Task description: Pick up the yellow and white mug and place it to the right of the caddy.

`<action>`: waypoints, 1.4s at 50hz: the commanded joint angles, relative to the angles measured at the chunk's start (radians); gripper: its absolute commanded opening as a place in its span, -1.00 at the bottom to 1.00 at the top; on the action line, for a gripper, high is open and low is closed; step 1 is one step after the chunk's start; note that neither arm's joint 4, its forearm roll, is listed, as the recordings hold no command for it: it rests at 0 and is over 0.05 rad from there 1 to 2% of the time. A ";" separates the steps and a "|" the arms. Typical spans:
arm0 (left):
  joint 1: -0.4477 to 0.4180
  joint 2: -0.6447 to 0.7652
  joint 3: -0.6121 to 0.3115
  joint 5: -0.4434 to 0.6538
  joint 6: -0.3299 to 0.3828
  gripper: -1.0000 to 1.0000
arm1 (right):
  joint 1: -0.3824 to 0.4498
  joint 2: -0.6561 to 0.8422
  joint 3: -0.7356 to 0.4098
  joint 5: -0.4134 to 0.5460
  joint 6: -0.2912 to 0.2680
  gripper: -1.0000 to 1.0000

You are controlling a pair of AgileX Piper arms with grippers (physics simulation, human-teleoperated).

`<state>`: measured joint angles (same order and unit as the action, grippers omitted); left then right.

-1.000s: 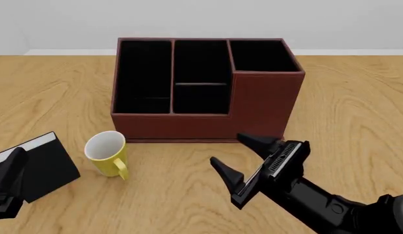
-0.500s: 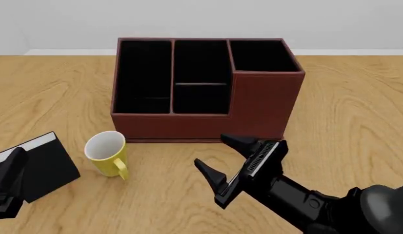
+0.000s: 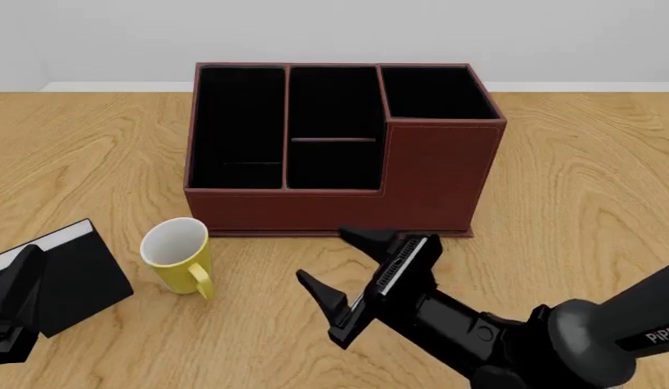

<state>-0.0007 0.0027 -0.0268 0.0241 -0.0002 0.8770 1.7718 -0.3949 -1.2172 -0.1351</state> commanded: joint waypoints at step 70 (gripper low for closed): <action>0.000 0.000 0.000 0.000 0.000 1.00 | 0.147 0.306 -0.430 0.174 0.014 1.00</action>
<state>-0.0007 0.0028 -0.0268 0.0242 -0.0002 1.0092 2.0509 -0.7745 -1.0674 -0.1295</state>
